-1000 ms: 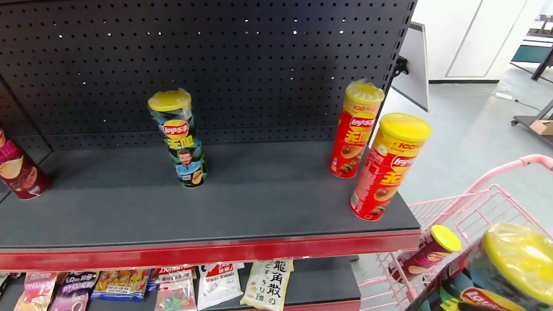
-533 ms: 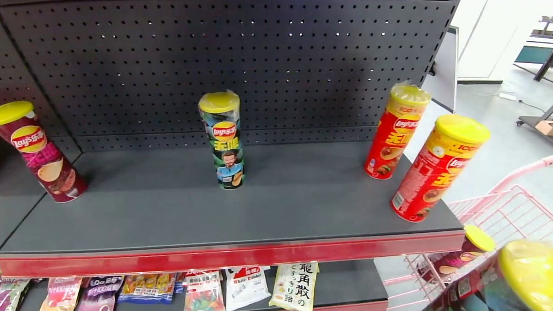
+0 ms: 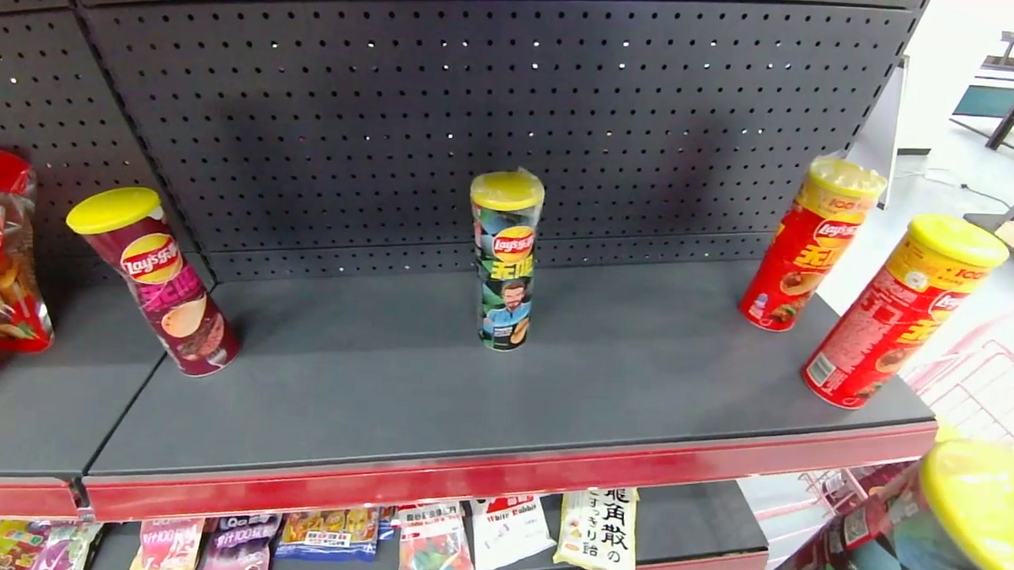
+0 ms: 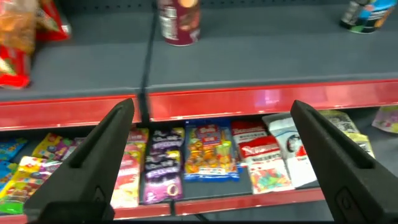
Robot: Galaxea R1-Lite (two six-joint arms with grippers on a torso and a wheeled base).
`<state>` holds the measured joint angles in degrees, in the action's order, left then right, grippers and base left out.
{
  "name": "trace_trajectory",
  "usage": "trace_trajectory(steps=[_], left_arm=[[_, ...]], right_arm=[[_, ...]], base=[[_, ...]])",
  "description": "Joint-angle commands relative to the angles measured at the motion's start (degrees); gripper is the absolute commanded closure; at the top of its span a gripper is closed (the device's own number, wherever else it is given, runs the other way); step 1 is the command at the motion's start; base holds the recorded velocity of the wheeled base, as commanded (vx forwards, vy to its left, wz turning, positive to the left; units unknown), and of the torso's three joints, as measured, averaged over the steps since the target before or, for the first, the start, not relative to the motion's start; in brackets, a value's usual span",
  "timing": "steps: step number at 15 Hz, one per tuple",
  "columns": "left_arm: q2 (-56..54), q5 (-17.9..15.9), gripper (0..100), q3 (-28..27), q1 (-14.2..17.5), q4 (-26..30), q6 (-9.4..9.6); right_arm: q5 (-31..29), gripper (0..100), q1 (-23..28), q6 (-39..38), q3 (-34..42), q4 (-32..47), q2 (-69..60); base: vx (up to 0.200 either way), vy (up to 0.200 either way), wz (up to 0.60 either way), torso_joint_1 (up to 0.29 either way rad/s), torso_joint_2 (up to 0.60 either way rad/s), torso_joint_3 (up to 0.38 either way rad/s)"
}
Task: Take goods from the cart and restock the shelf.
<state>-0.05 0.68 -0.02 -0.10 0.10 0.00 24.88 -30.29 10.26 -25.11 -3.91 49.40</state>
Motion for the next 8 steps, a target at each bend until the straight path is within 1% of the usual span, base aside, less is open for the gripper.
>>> trace_trajectory(steps=[1,8], left_arm=[[0.05,0.02,0,0.02,0.01,-0.01,0.00],[0.05,0.02,0,0.02,0.01,-0.01,-0.09]], right_arm=[[-0.01,100,0.06,0.02,0.15,-0.04,0.09],[-0.01,100,0.06,0.02,0.68,0.05,0.17]], base=[[0.000,0.000,0.00,0.000,0.00,0.000],[0.000,0.000,0.00,0.000,0.00,0.000]])
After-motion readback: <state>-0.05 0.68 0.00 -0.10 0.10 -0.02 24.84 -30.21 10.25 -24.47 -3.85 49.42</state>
